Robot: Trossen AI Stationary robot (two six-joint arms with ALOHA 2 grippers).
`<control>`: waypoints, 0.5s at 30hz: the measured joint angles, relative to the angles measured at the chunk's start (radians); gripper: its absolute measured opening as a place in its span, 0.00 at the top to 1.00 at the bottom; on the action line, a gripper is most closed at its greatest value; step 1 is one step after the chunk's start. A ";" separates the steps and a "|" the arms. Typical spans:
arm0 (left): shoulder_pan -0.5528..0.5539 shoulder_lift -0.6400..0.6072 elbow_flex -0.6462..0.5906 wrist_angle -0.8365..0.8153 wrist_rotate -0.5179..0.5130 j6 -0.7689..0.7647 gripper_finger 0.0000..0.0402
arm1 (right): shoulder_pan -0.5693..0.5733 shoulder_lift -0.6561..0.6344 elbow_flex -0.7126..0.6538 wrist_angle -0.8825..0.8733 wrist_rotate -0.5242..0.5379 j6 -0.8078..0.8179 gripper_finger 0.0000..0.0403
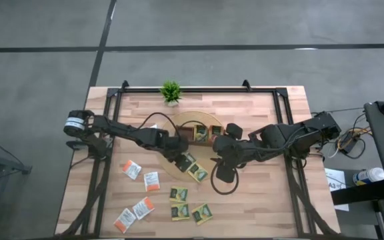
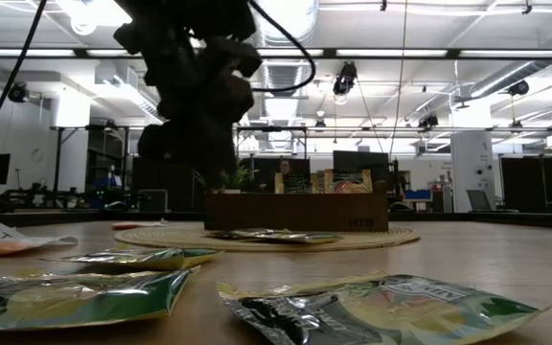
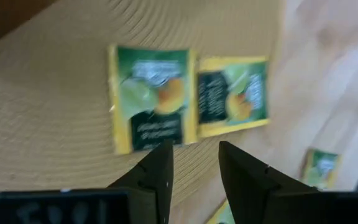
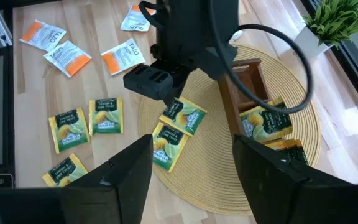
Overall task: Pick & Place Tea
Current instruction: Put the yellow tea bag into the middle section of the wooden organizer
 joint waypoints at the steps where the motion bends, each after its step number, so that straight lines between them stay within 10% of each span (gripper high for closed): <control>1: 0.000 0.002 -0.010 -0.004 -0.007 0.000 0.70 | 0.000 0.000 0.000 0.000 0.000 0.000 0.46; 15: -0.019 0.006 -0.031 -0.005 -0.034 -0.057 0.70 | 0.000 0.000 0.000 0.000 0.000 0.000 0.46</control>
